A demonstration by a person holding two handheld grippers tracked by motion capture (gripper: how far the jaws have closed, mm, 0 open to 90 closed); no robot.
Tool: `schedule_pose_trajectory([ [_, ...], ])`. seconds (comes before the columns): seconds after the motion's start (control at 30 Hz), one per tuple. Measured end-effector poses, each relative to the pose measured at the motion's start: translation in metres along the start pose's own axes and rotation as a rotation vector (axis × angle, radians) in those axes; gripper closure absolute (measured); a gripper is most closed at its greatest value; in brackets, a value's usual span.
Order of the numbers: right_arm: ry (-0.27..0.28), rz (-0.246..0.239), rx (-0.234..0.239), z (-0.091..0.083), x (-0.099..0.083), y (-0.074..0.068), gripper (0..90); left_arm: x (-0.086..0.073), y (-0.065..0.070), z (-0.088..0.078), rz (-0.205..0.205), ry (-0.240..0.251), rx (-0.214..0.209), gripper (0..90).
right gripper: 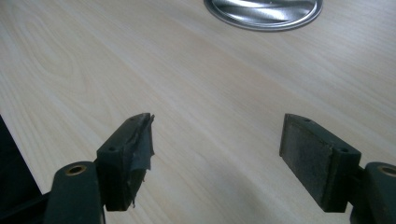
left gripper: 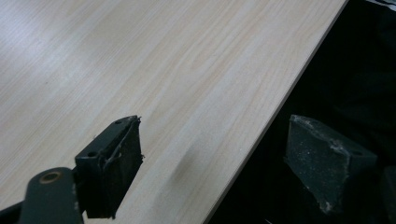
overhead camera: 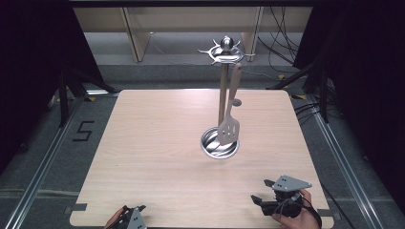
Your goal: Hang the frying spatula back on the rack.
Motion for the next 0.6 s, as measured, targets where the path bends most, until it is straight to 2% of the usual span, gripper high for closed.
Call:
schedule_pose_trajectory([
  [0.1,-0.012,0.009,0.001,0.000,-0.003,-0.002,26.7,0.000,0.000,0.001,0.003,0.000,0.004,17.9],
  [0.13,-0.008,-0.008,-0.001,0.000,-0.003,-0.001,26.7,0.000,0.000,0.001,0.000,-0.001,0.004,17.9],
  [0.2,-0.013,-0.003,-0.008,-0.001,-0.004,-0.003,26.7,0.000,0.000,0.001,0.001,-0.001,0.004,17.9],
  [0.3,-0.019,-0.021,-0.023,-0.001,-0.006,-0.003,26.7,0.000,0.000,0.001,0.000,0.000,0.004,17.8],
  [0.33,-0.024,-0.009,-0.014,-0.002,-0.007,-0.004,26.7,0.000,0.000,0.001,0.000,-0.001,0.004,17.8],
  [0.37,-0.022,-0.023,-0.006,-0.002,-0.008,-0.003,26.7,0.000,0.000,0.001,-0.001,-0.001,0.005,17.9],
  [0.4,-0.039,0.022,-0.012,-0.003,-0.009,-0.006,26.7,0.000,0.000,0.001,0.000,-0.001,0.004,17.8],
  [0.43,-0.022,-0.012,-0.022,-0.003,-0.009,-0.003,26.7,0.000,0.000,0.001,0.001,-0.001,0.004,17.9],
  [0.5,-0.028,-0.004,-0.015,-0.005,-0.011,-0.004,26.7,0.000,0.000,0.001,0.002,-0.001,0.004,17.9],
  [0.57,-0.016,-0.009,-0.027,-0.006,-0.012,-0.004,26.7,0.000,0.000,0.001,0.002,-0.002,0.005,17.9],
  [0.6,-0.017,-0.003,-0.016,-0.006,-0.012,-0.004,26.7,0.000,0.000,0.001,0.001,-0.002,0.005,17.9],
])
Point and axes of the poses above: each handheld gripper's, and its own axes: z roughly forward along the jaws, x roughly out of its top, y roughly to its right, the point moved 2 cm from there along z, roughly forward along the jaws, and after that the axes turned 1 degree about x, right-handed, at the moved point
